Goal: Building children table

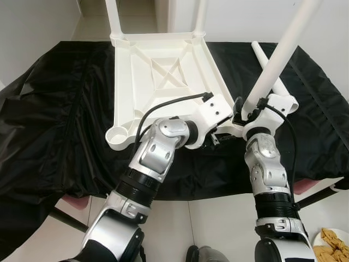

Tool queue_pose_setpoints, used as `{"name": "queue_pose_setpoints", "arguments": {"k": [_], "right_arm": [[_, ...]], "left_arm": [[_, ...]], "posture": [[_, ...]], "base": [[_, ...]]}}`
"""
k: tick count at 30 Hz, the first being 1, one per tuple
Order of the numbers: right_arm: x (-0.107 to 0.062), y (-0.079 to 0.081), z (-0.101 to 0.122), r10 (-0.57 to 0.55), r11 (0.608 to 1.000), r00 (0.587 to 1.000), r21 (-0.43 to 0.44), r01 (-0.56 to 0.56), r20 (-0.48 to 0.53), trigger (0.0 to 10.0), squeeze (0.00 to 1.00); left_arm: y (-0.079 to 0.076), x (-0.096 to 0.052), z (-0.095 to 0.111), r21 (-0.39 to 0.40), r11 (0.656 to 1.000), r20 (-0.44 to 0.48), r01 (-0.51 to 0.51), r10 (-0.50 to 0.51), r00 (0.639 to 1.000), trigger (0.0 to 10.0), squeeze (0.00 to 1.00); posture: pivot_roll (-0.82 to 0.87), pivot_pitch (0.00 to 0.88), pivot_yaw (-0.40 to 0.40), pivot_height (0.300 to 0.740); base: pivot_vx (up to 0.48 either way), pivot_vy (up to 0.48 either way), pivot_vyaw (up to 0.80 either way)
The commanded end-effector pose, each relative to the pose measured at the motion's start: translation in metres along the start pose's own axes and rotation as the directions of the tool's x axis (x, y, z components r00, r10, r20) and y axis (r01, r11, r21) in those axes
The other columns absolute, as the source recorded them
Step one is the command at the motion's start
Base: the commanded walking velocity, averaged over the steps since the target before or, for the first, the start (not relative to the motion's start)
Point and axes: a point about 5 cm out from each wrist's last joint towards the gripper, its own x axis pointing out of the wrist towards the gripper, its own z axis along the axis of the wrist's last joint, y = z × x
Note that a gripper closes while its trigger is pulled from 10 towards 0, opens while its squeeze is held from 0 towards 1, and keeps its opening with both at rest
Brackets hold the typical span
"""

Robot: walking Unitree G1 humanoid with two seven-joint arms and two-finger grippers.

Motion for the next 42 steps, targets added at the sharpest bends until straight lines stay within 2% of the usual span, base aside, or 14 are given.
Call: {"name": "queue_pose_setpoints", "arguments": {"k": [1,9,22,24,25,27,28,30,32,34,36,38,39,42], "right_arm": [[-0.002,-0.004,-0.007,0.006,1.000,1.000,-0.005,-0.006,-0.019,10.0,0.00],[-0.005,-0.006,-0.009,0.053,0.998,0.999,-0.019,-0.053,-0.009,10.0,0.00],[-0.011,-0.005,-0.017,0.100,0.994,0.995,-0.034,-0.101,-0.010,10.0,0.00],[-0.012,-0.005,-0.018,0.105,0.994,0.994,-0.030,-0.105,-0.008,10.0,0.00],[-0.012,-0.004,-0.018,0.109,0.994,0.994,-0.027,-0.109,-0.006,10.0,0.00],[-0.012,-0.004,-0.018,0.109,0.994,0.994,-0.027,-0.109,-0.006,10.0,0.00],[-0.013,-0.004,-0.019,0.111,0.993,0.994,-0.026,-0.111,-0.005,10.0,0.00],[-0.013,-0.004,-0.019,0.111,0.993,0.994,-0.026,-0.111,-0.005,10.0,0.00],[-0.013,-0.004,-0.020,0.124,0.992,0.992,-0.023,-0.124,-0.003,10.0,0.00],[-0.012,-0.005,-0.021,0.133,0.991,0.991,-0.030,-0.133,-0.006,10.0,0.00],[-0.012,-0.005,-0.021,0.133,0.991,0.991,-0.030,-0.133,-0.006,10.0,0.00],[-0.013,-0.005,-0.022,0.135,0.990,0.991,-0.034,-0.135,-0.007,10.0,0.00],[-0.013,-0.005,-0.022,0.135,0.990,0.991,-0.034,-0.135,-0.007,10.0,0.00],[-0.014,-0.007,-0.023,0.135,0.990,0.991,-0.039,-0.135,-0.010,10.0,0.00]], "left_arm": [[0.013,-0.004,-0.006,-0.005,0.982,-0.017,-0.189,0.189,0.982,10.0,0.00],[0.027,-0.013,-0.014,0.006,0.973,-0.044,-0.232,0.232,0.972,10.0,0.00],[0.043,-0.026,-0.026,-0.084,0.922,-0.025,-0.377,0.376,0.926,10.0,0.00],[0.051,-0.031,-0.026,-0.162,0.882,0.009,-0.442,0.449,0.893,10.0,0.00],[0.059,-0.037,-0.025,-0.200,0.850,0.040,-0.487,0.504,0.863,10.0,0.00],[0.059,-0.037,-0.025,-0.200,0.850,0.040,-0.487,0.504,0.863,10.0,0.00],[0.064,-0.040,-0.025,-0.225,0.826,0.060,-0.517,0.541,0.839,10.0,0.00],[0.064,-0.040,-0.025,-0.225,0.826,0.060,-0.517,0.541,0.839,10.0,0.00],[0.082,-0.054,-0.028,-0.326,0.754,0.091,-0.570,0.625,0.775,10.0,0.00],[0.097,-0.067,-0.033,-0.381,0.689,0.097,-0.617,0.693,0.714,10.0,0.00],[0.097,-0.067,-0.033,-0.381,0.689,0.097,-0.617,0.693,0.714,10.0,0.00],[0.106,-0.075,-0.034,-0.412,0.641,0.101,-0.647,0.738,0.667,10.0,0.00],[0.106,-0.075,-0.034,-0.412,0.641,0.101,-0.647,0.738,0.667,10.0,0.00],[0.113,-0.083,-0.040,-0.444,0.595,0.089,-0.670,0.774,0.627,10.0,0.00]], "posture": [[0.03,0.058,-0.018,0.740],[0.03,0.059,-0.018,0.740],[0.02,0.068,-0.016,0.740],[0.03,0.068,-0.018,0.740],[0.03,0.070,-0.025,0.740],[0.03,0.070,-0.025,0.740],[0.03,0.072,-0.027,0.740],[0.03,0.072,-0.027,0.740],[0.02,0.075,-0.033,0.740],[0.02,0.074,-0.035,0.740],[0.02,0.074,-0.035,0.740],[0.01,0.073,-0.034,0.740],[0.01,0.073,-0.034,0.740],[0.01,0.071,-0.033,0.740]], "base": [[0.000,0.000,0.00],[0.000,0.000,0.00],[0.000,0.000,0.00],[0.000,0.000,0.00],[0.000,0.000,0.00],[0.000,0.000,0.00],[0.000,0.000,0.00],[0.000,0.000,0.00],[0.000,0.000,0.00],[0.000,0.000,0.00],[0.000,0.000,0.00],[0.000,0.000,0.00],[0.000,0.000,0.00],[0.000,0.000,0.00]]}}
